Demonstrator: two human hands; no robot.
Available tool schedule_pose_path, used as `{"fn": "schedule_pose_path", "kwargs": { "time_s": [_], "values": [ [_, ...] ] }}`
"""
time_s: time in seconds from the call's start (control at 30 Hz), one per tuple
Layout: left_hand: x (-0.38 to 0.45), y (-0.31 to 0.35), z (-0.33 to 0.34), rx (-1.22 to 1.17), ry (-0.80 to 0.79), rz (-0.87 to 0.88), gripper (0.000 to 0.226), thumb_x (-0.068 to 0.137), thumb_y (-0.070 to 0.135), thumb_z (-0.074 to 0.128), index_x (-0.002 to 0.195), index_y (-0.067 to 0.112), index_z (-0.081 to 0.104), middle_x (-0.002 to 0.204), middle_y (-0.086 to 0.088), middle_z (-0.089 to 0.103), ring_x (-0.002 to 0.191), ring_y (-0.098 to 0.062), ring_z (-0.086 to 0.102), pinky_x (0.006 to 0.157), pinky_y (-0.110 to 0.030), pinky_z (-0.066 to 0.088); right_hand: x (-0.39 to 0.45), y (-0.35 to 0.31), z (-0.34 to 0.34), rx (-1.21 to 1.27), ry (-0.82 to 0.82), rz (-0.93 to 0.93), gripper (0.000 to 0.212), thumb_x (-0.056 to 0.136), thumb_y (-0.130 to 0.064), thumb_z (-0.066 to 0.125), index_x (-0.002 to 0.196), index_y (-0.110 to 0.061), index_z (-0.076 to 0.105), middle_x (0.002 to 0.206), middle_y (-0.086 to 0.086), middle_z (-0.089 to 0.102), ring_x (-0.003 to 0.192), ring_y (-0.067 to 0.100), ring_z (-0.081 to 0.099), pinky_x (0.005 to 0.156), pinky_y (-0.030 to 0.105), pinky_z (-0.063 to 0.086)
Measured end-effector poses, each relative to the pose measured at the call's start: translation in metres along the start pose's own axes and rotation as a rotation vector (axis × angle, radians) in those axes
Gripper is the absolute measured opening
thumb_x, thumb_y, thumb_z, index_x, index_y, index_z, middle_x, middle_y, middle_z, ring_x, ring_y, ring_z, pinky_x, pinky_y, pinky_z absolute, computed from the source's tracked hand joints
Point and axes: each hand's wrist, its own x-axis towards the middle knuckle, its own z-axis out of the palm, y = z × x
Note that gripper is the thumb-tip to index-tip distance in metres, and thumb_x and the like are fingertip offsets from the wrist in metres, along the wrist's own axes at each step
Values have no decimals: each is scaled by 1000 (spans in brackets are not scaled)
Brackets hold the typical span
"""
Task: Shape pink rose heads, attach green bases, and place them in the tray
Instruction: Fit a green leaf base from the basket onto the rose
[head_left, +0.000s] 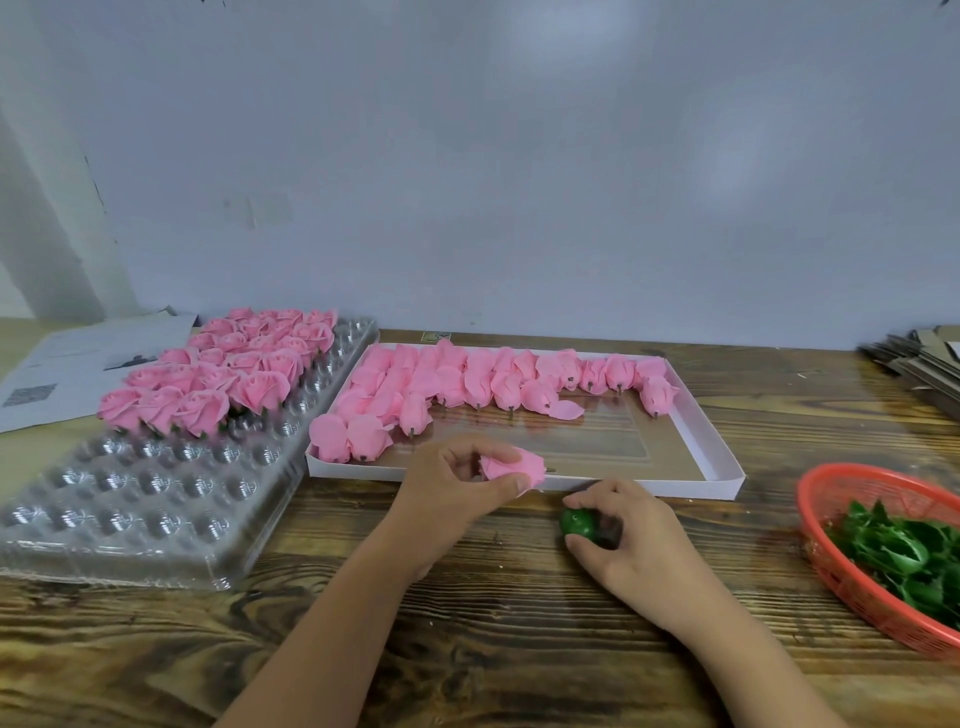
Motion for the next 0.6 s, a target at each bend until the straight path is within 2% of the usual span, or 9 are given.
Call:
{"fn": "schedule_pose_path", "kwargs": {
  "time_s": [0.1, 0.2, 0.33, 0.43, 0.5, 0.57, 0.6],
  "values": [
    [0, 0, 0, 23, 1, -7, 26, 81, 16, 84, 94, 37, 78, 103, 12, 77, 100, -7, 71, 84, -18, 56, 0, -3, -1, 16, 48, 3, 34, 81, -28, 78, 106, -43, 62, 98, -23, 59, 92, -1, 55, 73, 7, 41],
    [0, 0, 0, 29, 2, -13, 26, 80, 17, 85, 94, 38, 78, 104, 12, 77, 101, -6, 71, 84, -19, 56, -2, -3, 0, 44, 55, -19, 33, 81, -27, 78, 109, -40, 66, 97, -23, 60, 93, 0, 56, 75, 5, 41],
    [0, -1, 0, 33, 8, -19, 26, 80, 18, 85, 94, 39, 78, 105, 12, 77, 101, -7, 71, 87, -25, 57, -1, -1, 2, -15, -46, -33, 32, 85, -31, 73, 117, -34, 69, 107, -29, 55, 104, -11, 51, 82, 0, 38],
    [1, -2, 0, 28, 6, -18, 26, 80, 17, 85, 94, 38, 78, 104, 11, 77, 101, -8, 71, 86, -25, 57, 0, -3, 2, -21, -33, -15, 31, 85, -30, 74, 115, -33, 71, 99, -29, 59, 98, -12, 53, 77, 1, 39],
    [1, -2, 0, 11, 2, -16, 25, 80, 17, 85, 94, 37, 78, 104, 10, 77, 100, -9, 72, 85, -22, 57, 1, -4, 2, 108, 58, 45, 27, 83, -22, 78, 104, -37, 72, 83, -23, 65, 82, -4, 58, 71, 5, 42],
    [1, -2, -1, -13, -3, -17, 24, 80, 17, 85, 94, 35, 78, 104, 8, 77, 99, -10, 72, 84, -19, 56, 3, -4, 1, 386, 137, 152, 29, 85, -10, 75, 99, -35, 73, 80, -17, 69, 69, 0, 58, 69, 12, 47],
    [1, -1, -1, -30, -4, -18, 24, 80, 16, 85, 94, 34, 79, 103, 7, 78, 98, -10, 72, 83, -17, 56, 5, -5, -1, 562, 154, 217, 29, 88, -6, 72, 100, -32, 73, 82, -12, 71, 68, 0, 60, 68, 17, 50]
  ]
}}
